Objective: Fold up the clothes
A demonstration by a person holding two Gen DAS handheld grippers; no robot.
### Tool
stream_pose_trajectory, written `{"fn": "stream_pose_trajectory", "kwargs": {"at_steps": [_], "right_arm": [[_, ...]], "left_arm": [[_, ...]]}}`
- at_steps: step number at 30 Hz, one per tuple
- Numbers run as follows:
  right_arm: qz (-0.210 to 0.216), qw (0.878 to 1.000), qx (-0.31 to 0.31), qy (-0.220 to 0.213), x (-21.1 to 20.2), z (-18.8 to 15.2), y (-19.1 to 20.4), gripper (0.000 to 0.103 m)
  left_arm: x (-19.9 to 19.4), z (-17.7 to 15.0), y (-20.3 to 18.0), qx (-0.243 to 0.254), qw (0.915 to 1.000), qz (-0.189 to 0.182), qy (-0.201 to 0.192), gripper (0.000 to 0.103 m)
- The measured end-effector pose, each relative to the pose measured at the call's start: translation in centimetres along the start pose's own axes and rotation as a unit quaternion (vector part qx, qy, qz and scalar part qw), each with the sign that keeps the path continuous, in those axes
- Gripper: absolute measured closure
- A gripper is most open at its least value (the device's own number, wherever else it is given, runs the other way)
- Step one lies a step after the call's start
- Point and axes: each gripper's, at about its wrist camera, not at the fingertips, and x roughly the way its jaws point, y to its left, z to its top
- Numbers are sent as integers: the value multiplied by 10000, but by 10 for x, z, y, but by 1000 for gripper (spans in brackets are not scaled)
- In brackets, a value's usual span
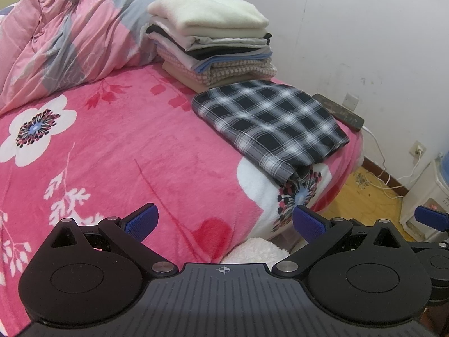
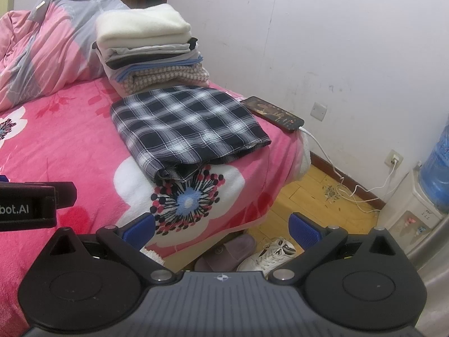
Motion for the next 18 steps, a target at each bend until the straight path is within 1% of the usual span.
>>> {"fn": "stream_pose_trajectory", "kwargs": {"at_steps": [18], "right_arm": [[9, 10000, -10, -11, -1, 1, 2, 0]], "left_arm": [[-1, 1, 0, 1, 10000, 11, -5, 0]]}}
